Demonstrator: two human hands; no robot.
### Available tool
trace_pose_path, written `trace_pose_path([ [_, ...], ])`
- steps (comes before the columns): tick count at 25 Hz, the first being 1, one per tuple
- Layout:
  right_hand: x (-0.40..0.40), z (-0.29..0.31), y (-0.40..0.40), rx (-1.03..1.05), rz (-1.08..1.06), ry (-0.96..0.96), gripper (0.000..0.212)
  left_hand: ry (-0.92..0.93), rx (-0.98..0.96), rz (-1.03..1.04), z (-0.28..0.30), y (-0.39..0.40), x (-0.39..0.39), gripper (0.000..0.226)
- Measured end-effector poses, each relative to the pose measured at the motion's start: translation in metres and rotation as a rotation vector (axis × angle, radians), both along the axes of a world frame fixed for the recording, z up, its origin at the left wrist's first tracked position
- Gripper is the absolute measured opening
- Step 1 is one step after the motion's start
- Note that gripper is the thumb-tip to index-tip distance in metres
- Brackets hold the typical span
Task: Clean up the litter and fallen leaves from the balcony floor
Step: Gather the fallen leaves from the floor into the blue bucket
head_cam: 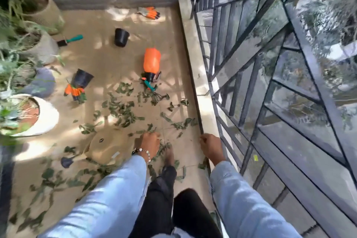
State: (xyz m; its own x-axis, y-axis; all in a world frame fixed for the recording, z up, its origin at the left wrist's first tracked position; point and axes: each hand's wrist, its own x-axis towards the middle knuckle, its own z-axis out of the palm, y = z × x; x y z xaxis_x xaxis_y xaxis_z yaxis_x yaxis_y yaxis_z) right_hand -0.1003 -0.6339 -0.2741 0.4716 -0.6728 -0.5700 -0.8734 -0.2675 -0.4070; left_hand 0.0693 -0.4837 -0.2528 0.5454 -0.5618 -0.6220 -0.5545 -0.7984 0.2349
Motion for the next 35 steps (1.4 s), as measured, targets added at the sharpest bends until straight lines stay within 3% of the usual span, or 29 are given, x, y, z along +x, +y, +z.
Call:
trace_pose_path([
  [7, 0.053, -0.136, -0.095, 0.091, -0.042, 0.09, 0.025, 0.132, 0.022, 0.065, -0.131, -0.084, 0.056, 0.031],
  [13, 0.077, -0.374, -0.135, 0.185, 0.131, 0.267, 0.033, 0.238, 0.067, 0.15, -0.343, -0.12, 0.063, 0.03],
  [19, 0.072, -0.538, -0.137, 0.047, 0.142, 0.346, 0.063, 0.295, 0.066, 0.296, -0.488, -0.114, 0.05, 0.024],
  [23, 0.058, -0.574, -0.133, -0.154, 0.206, 0.336, 0.041, 0.331, 0.073, 0.439, -0.525, -0.102, 0.04, 0.022],
  [28, 0.068, -0.563, -0.139, -0.261, 0.056, 0.042, 0.014, 0.348, 0.03, 0.544, -0.532, -0.096, 0.037, 0.017],
  [30, 0.073, -0.568, -0.099, -0.218, 0.182, -0.036, 0.016, 0.361, 0.018, 0.573, -0.534, -0.098, 0.036, 0.016],
  [31, 0.067, -0.567, -0.066, -0.134, 0.293, 0.029, 0.025, 0.372, 0.013, 0.586, -0.535, -0.1, 0.035, 0.016],
  [32, 0.057, -0.576, -0.046, -0.191, 0.452, 0.078, 0.031, 0.383, 0.006, 0.605, -0.536, -0.102, 0.035, 0.016],
  [34, 0.07, -0.586, -0.077, -0.17, 0.419, 0.05, 0.023, 0.411, -0.014, 0.68, -0.536, -0.106, 0.033, 0.016],
  [35, 0.079, -0.59, -0.103, -0.171, 0.286, -0.008, 0.02, 0.434, -0.026, 0.745, -0.535, -0.108, 0.033, 0.017],
])
